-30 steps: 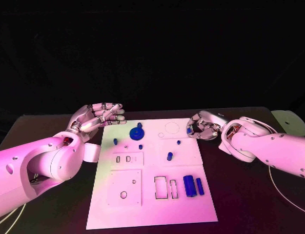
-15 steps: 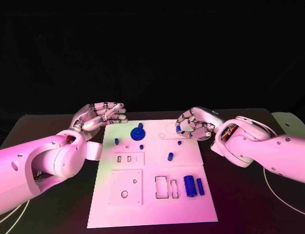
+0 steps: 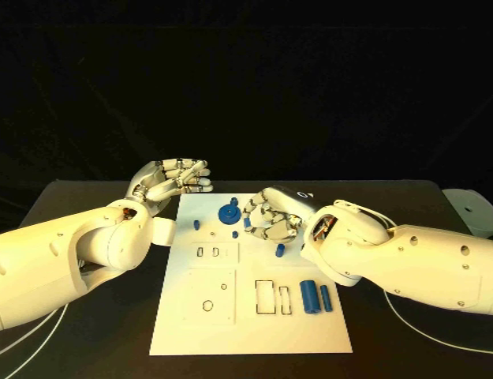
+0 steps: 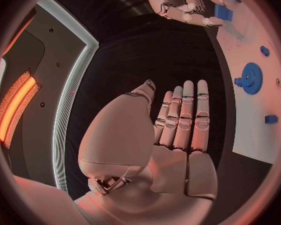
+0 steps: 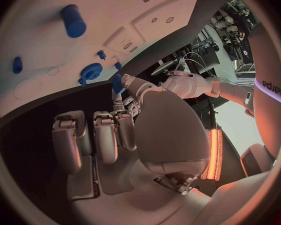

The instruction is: Assemble the parts on the task board

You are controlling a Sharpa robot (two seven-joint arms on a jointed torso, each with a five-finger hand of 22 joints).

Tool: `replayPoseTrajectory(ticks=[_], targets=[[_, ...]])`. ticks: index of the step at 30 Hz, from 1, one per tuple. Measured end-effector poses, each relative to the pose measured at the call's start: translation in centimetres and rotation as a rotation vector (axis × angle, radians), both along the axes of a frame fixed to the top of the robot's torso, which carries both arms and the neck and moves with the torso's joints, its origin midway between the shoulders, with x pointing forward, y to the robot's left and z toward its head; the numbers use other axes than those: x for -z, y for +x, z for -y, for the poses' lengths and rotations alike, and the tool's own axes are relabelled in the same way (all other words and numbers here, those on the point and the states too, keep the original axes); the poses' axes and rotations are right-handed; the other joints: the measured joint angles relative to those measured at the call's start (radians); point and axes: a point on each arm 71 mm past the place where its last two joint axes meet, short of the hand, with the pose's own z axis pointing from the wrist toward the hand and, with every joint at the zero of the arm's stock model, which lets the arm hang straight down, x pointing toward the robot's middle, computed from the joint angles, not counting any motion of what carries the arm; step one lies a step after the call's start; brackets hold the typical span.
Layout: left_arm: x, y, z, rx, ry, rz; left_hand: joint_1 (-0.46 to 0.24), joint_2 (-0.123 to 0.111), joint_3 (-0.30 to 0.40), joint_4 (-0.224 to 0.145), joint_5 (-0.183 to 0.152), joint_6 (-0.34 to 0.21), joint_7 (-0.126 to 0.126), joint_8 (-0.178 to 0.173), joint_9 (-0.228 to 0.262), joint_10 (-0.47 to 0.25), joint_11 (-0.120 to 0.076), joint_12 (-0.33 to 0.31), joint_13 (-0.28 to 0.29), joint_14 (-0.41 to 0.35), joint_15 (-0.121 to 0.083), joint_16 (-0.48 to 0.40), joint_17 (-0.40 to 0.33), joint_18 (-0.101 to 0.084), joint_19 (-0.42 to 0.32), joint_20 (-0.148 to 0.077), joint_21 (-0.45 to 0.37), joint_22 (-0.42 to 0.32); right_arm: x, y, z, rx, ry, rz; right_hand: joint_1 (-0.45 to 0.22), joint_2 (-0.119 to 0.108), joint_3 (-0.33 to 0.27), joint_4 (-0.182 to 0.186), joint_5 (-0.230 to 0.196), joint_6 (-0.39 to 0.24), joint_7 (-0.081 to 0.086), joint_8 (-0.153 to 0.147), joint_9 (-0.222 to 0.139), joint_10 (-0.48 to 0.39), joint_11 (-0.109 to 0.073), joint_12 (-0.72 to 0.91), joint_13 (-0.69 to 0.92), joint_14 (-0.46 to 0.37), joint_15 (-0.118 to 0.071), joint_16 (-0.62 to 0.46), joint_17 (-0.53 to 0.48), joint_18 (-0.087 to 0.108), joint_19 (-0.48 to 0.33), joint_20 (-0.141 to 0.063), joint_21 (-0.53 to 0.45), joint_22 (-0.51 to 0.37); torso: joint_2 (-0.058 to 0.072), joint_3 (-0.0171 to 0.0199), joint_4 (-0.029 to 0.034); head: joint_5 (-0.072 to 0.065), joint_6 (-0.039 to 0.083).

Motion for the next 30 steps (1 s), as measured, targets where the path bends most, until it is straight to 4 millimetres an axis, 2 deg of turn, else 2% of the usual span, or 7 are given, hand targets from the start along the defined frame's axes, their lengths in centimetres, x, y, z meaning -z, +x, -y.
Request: replayPoseTrajectory(ticks=[5, 10, 18, 26, 30], targets=[[0.7, 0.5, 0.5, 0.0, 0.003, -0.009, 0.0, 0.0, 0.0, 0.0, 0.0, 0.0, 0.0, 0.0, 0.0, 0.0, 0.0, 0.0, 0.0, 0.0, 0.0, 0.0, 0.0, 0.0, 0.0, 0.0, 0.0, 0.0, 2.2, -0.1, -1.8, 0.012, -0.023, -0.042, -0.006, -0.001, 0.0, 0.0, 0.0, 0.0, 0.0, 0.0, 0.0, 0.0, 0.0, 0.0, 0.0, 0.0, 0.0, 0.0, 0.0, 0.0, -0.002, -0.002, 0.0, 0.0, -0.017, -0.0059, 0.0035, 0.009, -0.01], [1.3, 0.9, 0.7, -0.003, 0.004, -0.016, 0.0, 0.0, 0.002, 0.002, 0.0, 0.0, 0.0, 0.0, 0.0, 0.0, 0.0, 0.0, 0.0, 0.0, 0.0, 0.0, 0.0, 0.0, 0.0, 0.0, 0.0, -0.001, 4.2, -0.5, -3.4, 0.015, -0.044, -0.077, -0.009, -0.004, 0.0, 0.0, 0.006, 0.0, 0.0, 0.0, 0.0, 0.0, 0.0, 0.0, 0.0, -0.001, -0.001, 0.0, 0.0, 0.0, -0.004, -0.004, 0.0, 0.0, -0.032, -0.0114, 0.0057, 0.024, -0.019], [1.7, 1.2, 0.9, -0.003, 0.004, -0.021, 0.0, 0.0, 0.003, 0.003, 0.0, 0.0, 0.0, 0.0, 0.001, 0.0, 0.0, 0.0, 0.0, 0.0, 0.0, 0.0, 0.001, 0.0, 0.0, 0.0, 0.0, -0.001, 5.9, -0.7, -4.6, 0.027, -0.073, -0.091, -0.01, -0.005, 0.0, 0.0, 0.006, -0.004, -0.004, 0.0, 0.0, 0.0, 0.0, 0.0, 0.0, -0.004, -0.004, 0.0, 0.0, 0.0, -0.004, -0.004, 0.0, 0.0, -0.044, -0.0171, 0.0088, 0.041, -0.032], [1.8, 1.2, 1.0, -0.001, 0.003, -0.023, 0.0, 0.0, 0.003, 0.003, 0.0, 0.0, 0.0, 0.0, 0.001, 0.0, 0.0, 0.0, 0.0, 0.0, 0.0, 0.0, 0.001, 0.0, 0.0, 0.0, 0.0, -0.001, 6.6, -0.8, -5.5, 0.025, -0.088, -0.085, -0.01, -0.005, 0.0, 0.0, 0.006, -0.004, -0.004, 0.0, 0.0, 0.0, 0.0, 0.0, 0.0, -0.004, -0.004, 0.0, 0.0, 0.0, -0.004, -0.004, 0.0, 0.0, -0.045, -0.0177, 0.0109, 0.049, -0.039], [1.8, 1.2, 1.0, 0.001, 0.002, -0.023, 0.0, 0.0, 0.003, 0.003, 0.0, 0.0, 0.0, 0.0, 0.001, 0.0, 0.0, 0.0, 0.0, 0.0, 0.0, -0.004, 0.002, 0.0, 0.0, 0.0, 0.0, -0.001, 7.0, -0.8, -5.7, 0.027, -0.096, -0.082, -0.013, -0.008, 0.0, 0.0, 0.006, -0.005, -0.005, 0.0, 0.0, 0.0, 0.0, 0.0, 0.0, -0.004, -0.004, 0.0, 0.0, 0.0, -0.004, -0.004, 0.0, 0.0, -0.043, -0.0169, 0.0108, 0.053, -0.044]])
